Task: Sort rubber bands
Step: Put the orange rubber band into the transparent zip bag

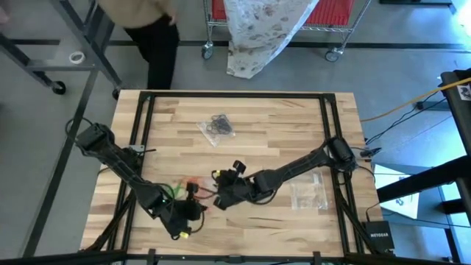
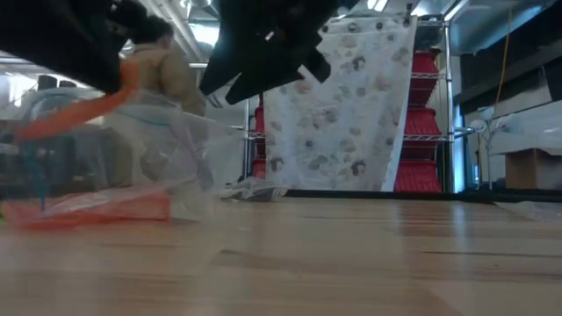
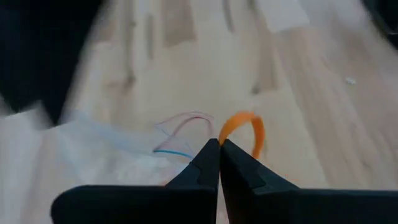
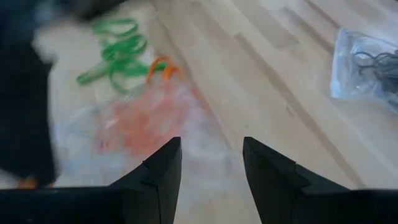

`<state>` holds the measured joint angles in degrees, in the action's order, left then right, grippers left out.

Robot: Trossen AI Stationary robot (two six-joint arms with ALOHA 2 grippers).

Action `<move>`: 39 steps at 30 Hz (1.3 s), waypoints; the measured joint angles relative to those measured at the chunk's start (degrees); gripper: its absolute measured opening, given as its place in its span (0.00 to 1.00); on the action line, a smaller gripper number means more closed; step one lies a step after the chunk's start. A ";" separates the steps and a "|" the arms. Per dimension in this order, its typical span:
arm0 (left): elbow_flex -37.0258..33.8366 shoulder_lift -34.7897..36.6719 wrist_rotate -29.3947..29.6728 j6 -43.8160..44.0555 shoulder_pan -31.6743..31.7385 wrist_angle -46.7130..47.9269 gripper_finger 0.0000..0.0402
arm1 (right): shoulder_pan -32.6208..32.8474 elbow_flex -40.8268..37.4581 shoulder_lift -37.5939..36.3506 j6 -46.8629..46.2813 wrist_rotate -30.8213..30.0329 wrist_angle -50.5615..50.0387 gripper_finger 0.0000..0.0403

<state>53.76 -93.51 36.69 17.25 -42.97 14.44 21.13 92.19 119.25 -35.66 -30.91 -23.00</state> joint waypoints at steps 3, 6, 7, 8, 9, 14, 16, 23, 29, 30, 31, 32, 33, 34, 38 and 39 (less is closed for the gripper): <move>0.02 -1.09 -5.60 -1.98 0.84 -1.05 0.00 | -0.70 -0.87 0.01 -0.18 -0.05 2.53 0.41; 0.00 -2.38 -5.93 -1.56 1.39 -0.53 0.00 | -0.69 -1.60 0.01 -0.17 -0.64 3.42 0.41; 0.00 -2.65 -5.12 -1.01 1.54 -0.14 0.00 | -0.62 -1.70 0.01 -0.16 -1.22 3.42 0.41; 0.00 -2.79 -4.09 -0.06 1.73 0.35 0.00 | -0.55 -1.75 0.01 -0.15 -1.78 3.40 0.41; 0.00 -2.86 -3.01 0.55 1.83 0.97 0.00 | -0.55 -1.75 -0.01 -0.17 -2.08 3.45 0.41; 0.01 -2.37 4.35 2.72 1.99 4.33 0.00 | -0.55 -1.75 0.00 -0.24 -2.12 3.47 0.41; 0.41 -2.12 6.46 3.01 2.11 5.62 0.00 | -0.55 -1.75 -0.01 -0.24 -2.65 3.49 0.41; 3.11 -2.10 12.91 1.92 2.15 14.74 0.00 | -0.55 -1.75 0.01 -0.30 -2.84 3.65 0.41; 2.97 -2.08 13.97 -11.17 2.37 15.30 0.00 | -0.53 -1.75 -0.01 -0.28 -3.00 3.66 0.41; 2.96 -2.08 13.94 -13.72 2.37 15.34 0.00 | -0.55 -1.75 -0.01 -0.30 -3.01 3.66 0.41; 2.95 -2.08 13.94 -16.10 2.37 15.33 0.00 | -0.55 -1.75 0.01 -0.29 -3.02 3.66 0.41; 2.95 -2.08 13.97 -17.99 2.37 15.32 0.00 | -0.52 -1.75 0.00 -0.29 -3.02 3.69 0.41; 2.95 -2.08 13.95 -19.65 2.37 15.56 0.00 | -0.52 -1.75 -0.01 -0.30 -3.02 3.71 0.41; 2.95 -2.08 13.93 -21.06 2.38 15.96 0.00 | -0.52 -1.75 -0.01 -0.29 -3.00 3.69 0.41; 2.95 -2.08 13.94 -25.38 2.59 18.85 0.00 | -0.52 -1.75 -0.01 -0.30 -3.00 3.71 0.41; 2.93 -2.08 13.92 -26.11 2.69 19.59 0.00 | -0.52 -1.75 0.00 -0.29 -3.00 3.70 0.41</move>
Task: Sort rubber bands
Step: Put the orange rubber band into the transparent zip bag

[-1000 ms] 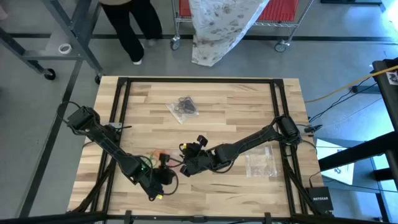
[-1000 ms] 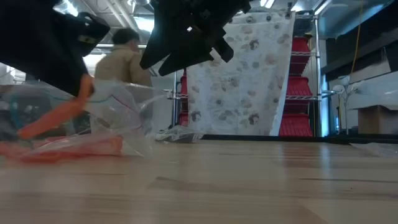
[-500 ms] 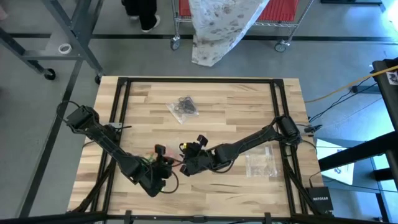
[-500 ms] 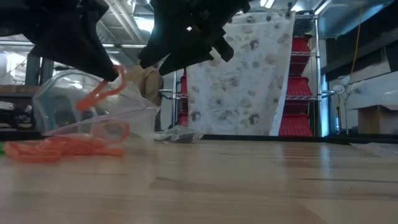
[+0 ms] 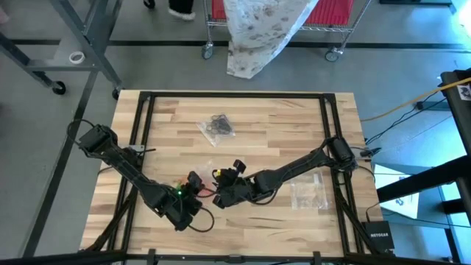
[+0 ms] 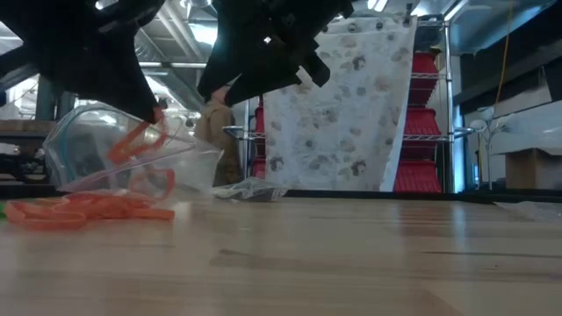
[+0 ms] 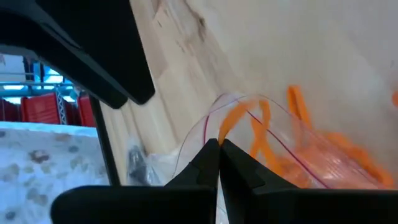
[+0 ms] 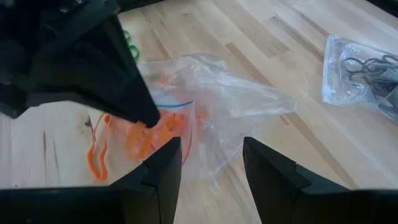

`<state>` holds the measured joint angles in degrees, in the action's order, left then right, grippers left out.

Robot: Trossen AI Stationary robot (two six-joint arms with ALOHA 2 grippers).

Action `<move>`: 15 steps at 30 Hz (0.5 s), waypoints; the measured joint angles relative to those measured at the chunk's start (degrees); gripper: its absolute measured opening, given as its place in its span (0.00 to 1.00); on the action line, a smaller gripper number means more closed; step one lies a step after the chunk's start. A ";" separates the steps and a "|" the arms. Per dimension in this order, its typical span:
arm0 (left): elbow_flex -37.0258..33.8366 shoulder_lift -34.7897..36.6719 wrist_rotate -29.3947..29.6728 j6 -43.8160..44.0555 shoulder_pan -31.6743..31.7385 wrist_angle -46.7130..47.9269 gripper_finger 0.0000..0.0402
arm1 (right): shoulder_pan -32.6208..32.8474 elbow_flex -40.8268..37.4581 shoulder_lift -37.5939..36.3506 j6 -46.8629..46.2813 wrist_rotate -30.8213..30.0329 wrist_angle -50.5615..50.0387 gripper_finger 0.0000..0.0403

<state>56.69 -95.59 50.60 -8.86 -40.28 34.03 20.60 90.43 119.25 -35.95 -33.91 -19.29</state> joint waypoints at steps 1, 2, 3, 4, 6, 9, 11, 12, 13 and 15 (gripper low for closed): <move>0.00 0.00 0.00 -0.30 0.17 0.55 0.00 | 0.00 0.00 -0.01 0.00 0.00 0.01 0.41; 0.00 0.00 -0.02 0.11 0.28 0.91 0.00 | 0.00 0.00 -0.01 0.00 0.00 0.07 0.41; 0.00 0.00 -0.02 0.99 0.40 1.52 0.01 | 0.00 0.00 0.00 -0.01 0.00 0.23 0.41; 0.00 0.00 -0.04 2.00 0.67 2.70 0.02 | 0.00 0.00 -0.01 -0.01 0.00 0.38 0.41; 0.00 0.00 -0.22 4.26 1.25 5.20 0.06 | 0.00 0.00 -0.01 0.01 0.00 0.42 0.41; -0.02 0.00 -0.44 8.75 2.01 8.03 0.14 | 0.02 0.00 -0.01 0.01 0.07 0.84 0.41; -0.02 0.00 -0.47 11.51 2.26 8.22 0.21 | 0.00 0.00 -0.01 0.13 0.59 1.51 0.41; -0.02 0.00 -0.47 12.83 2.24 8.34 0.24 | 0.00 0.00 -0.01 0.15 0.73 1.74 0.41; -0.02 0.00 -0.49 14.29 2.24 8.38 0.27 | 0.00 0.00 -0.01 0.16 0.85 1.85 0.41; -0.01 0.00 -0.51 18.25 2.12 8.35 0.32 | 0.02 0.00 -0.01 0.16 0.92 1.84 0.41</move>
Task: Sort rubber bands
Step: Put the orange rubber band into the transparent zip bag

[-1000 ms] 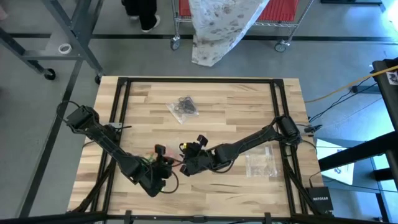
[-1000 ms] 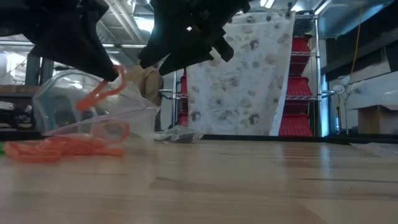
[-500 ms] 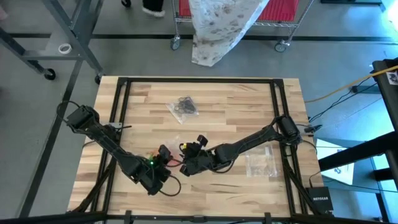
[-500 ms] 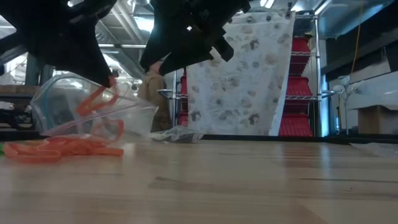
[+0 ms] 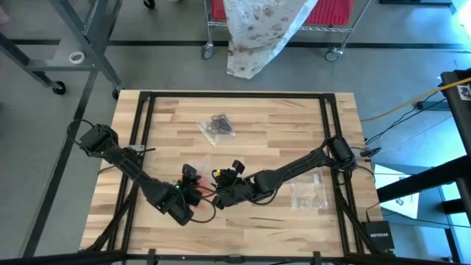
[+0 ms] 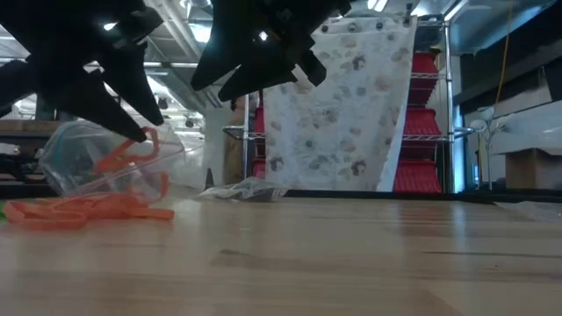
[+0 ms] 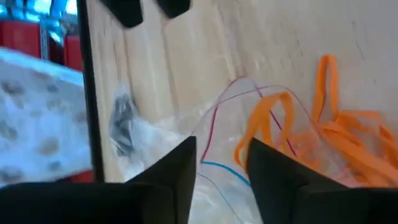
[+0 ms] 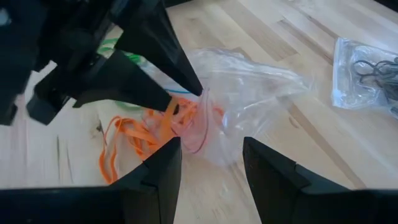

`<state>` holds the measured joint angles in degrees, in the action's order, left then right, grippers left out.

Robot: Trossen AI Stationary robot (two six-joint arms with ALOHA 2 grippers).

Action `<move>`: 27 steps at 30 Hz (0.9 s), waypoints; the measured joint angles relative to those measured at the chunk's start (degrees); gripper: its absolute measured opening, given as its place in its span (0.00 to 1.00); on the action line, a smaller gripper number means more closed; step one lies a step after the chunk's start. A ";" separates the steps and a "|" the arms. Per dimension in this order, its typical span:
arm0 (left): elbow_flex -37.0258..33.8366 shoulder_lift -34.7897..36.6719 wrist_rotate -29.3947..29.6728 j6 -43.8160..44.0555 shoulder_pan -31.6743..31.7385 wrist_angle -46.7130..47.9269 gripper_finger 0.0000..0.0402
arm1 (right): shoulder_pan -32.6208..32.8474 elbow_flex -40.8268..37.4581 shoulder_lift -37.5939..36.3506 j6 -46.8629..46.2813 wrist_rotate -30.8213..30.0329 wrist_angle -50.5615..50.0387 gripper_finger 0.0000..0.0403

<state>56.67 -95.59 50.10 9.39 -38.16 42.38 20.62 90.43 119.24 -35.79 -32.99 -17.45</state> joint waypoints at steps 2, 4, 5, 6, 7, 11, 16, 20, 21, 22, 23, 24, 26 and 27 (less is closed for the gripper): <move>0.67 0.00 -0.94 4.31 -0.41 0.84 0.36 | 0.00 0.00 0.00 0.00 0.06 -0.06 0.41; 1.81 0.00 -2.32 8.46 -0.77 0.26 0.39 | 0.02 0.00 0.00 0.02 0.49 -0.16 0.41; 2.36 0.00 -2.80 10.71 -0.86 0.33 0.40 | 0.02 0.00 0.00 0.03 0.62 -0.17 0.41; 2.87 0.00 -3.29 12.49 -0.87 0.55 0.41 | 0.02 0.00 0.00 0.04 0.62 -0.17 0.41; 3.29 0.00 -3.75 14.29 -0.89 0.74 0.42 | 0.02 0.00 0.00 0.04 0.63 -0.15 0.41; 4.85 0.00 -4.17 21.75 -0.84 0.83 0.42 | 0.02 0.00 0.00 0.04 0.63 -0.14 0.41; 6.68 0.00 -4.19 26.56 -0.06 6.30 0.42 | 0.02 0.00 -0.02 0.06 1.24 -0.18 0.41; 6.66 -0.02 -3.87 29.22 1.61 10.82 0.40 | 0.02 0.00 -0.02 0.07 1.57 -0.16 0.41; 6.66 -0.02 -3.83 28.82 1.79 10.86 0.39 | 0.02 0.00 -0.02 0.07 1.56 -0.09 0.41; 6.66 -0.02 -3.88 28.20 1.89 10.58 0.39 | 0.02 0.00 -0.02 0.07 1.57 -0.09 0.41; 6.66 -0.02 -3.97 27.65 1.98 10.35 0.39 | 0.02 0.00 -0.02 0.07 1.59 -0.09 0.41; 6.66 -0.02 -4.08 27.10 2.02 10.36 0.39 | 0.02 0.00 -0.02 0.07 1.66 -0.09 0.41; 6.66 -0.02 -4.05 25.91 2.04 10.31 0.39 | 0.02 0.00 -0.02 0.07 1.68 -0.04 0.41; 6.66 -0.02 -4.12 25.57 1.90 10.32 0.39 | 0.02 0.00 -0.02 0.07 1.68 -0.04 0.41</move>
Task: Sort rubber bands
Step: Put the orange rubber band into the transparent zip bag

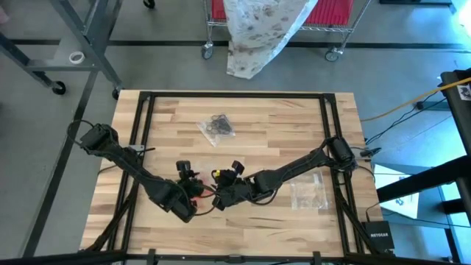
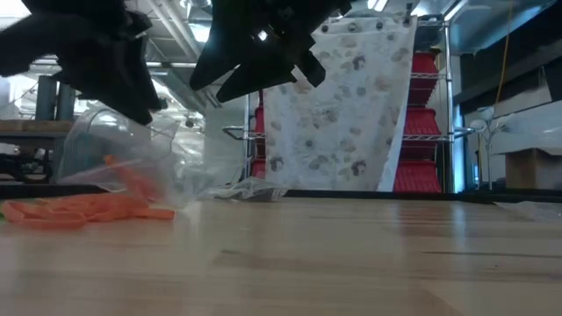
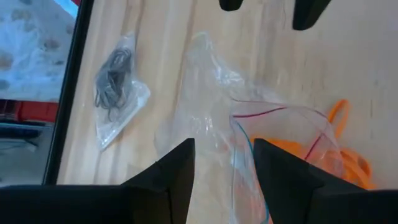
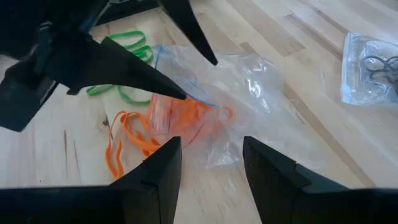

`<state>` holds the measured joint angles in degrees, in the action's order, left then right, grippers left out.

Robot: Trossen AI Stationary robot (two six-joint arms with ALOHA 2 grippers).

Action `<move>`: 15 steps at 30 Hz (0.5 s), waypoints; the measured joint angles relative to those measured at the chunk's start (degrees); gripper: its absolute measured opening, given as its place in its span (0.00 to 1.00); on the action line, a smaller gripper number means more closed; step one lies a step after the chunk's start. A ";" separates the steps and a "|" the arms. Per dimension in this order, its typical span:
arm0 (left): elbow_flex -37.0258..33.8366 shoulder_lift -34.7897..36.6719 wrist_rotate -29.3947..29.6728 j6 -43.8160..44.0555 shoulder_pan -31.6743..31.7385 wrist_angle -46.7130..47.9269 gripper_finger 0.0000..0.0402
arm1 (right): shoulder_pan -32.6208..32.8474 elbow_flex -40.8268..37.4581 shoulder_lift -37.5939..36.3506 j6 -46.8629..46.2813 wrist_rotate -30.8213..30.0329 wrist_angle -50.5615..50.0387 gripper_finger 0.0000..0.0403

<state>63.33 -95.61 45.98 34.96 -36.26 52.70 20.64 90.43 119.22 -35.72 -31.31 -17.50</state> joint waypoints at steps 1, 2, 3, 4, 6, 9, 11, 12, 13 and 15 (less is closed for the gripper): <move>0.17 0.00 -0.22 -0.01 -0.17 0.17 0.39 | 0.00 0.00 0.00 0.02 0.00 -0.02 0.41; 0.71 0.00 -0.37 0.36 -0.43 0.35 0.39 | 0.00 0.00 0.00 0.08 0.02 -0.06 0.41; 1.48 0.00 -0.39 0.96 -0.78 0.13 0.39 | 0.00 0.00 0.00 0.17 0.03 -0.07 0.41; 2.34 0.00 -0.40 1.91 -1.07 0.05 0.39 | 0.00 0.00 0.00 0.23 0.03 -0.05 0.41; 4.15 0.00 -0.59 3.30 -1.74 0.91 0.39 | 0.00 0.00 0.00 0.40 0.04 -0.06 0.41; 6.87 0.00 -0.70 3.03 -3.04 0.87 0.39 | 0.02 0.00 0.00 1.49 0.51 -0.11 0.41; 8.16 0.00 -1.61 2.32 -4.31 0.95 0.39 | 0.02 0.00 -0.02 2.10 0.98 -0.32 0.41; 8.79 0.00 -2.61 2.27 -5.01 1.00 0.39 | 0.04 0.00 -0.02 2.76 1.03 -0.55 0.41; 9.39 0.00 -3.94 2.38 -5.67 1.03 0.39 | 0.06 0.00 -0.02 3.37 1.39 -0.79 0.41; 10.21 0.00 -6.39 3.72 -7.26 1.19 0.39 | 0.42 0.00 -0.02 4.43 2.26 -1.40 0.41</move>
<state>73.54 -95.61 39.59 38.69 -43.52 53.89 21.06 90.43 119.20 -31.29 -29.05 -18.90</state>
